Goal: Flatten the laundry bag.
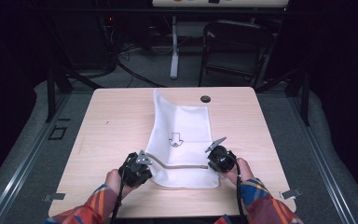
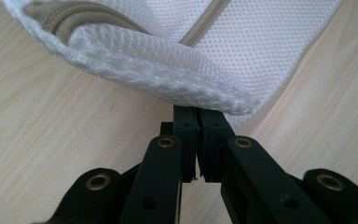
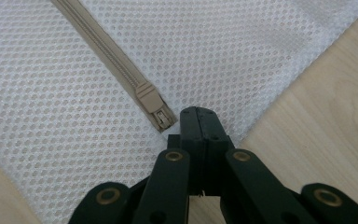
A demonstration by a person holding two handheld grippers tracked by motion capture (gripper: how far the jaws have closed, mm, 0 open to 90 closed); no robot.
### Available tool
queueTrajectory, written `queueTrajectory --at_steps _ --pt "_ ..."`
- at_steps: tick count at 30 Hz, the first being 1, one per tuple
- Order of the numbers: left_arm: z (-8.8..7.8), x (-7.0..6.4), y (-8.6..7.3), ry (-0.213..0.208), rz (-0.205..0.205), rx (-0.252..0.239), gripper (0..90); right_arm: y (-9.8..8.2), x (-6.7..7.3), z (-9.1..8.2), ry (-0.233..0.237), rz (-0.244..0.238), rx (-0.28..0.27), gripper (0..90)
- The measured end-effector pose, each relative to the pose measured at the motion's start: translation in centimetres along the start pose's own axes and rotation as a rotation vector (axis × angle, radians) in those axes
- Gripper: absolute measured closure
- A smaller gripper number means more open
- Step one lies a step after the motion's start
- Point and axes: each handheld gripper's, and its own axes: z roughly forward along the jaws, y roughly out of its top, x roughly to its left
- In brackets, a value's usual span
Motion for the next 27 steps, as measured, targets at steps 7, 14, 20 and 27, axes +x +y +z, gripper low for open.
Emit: queueTrajectory --at_steps 7,14,20,27 --pt "-0.7 0.4 -0.7 -0.028 -0.027 0.008 79.9 0.0 -0.2 -0.1 -0.005 -0.005 0.01 90.0" --pt "-1.4 0.0 -1.2 -0.114 0.002 0.035 60.5 0.0 -0.3 0.0 0.002 0.007 0.005 90.0" --pt "-2.4 -1.1 -1.6 -0.182 0.015 0.013 42.4 -0.1 -0.5 -0.1 0.01 0.011 0.007 90.0" --pt "-3.1 -1.1 -1.1 -0.16 0.023 -0.052 26.3 -0.1 -0.4 0.0 0.009 0.011 0.001 90.0"
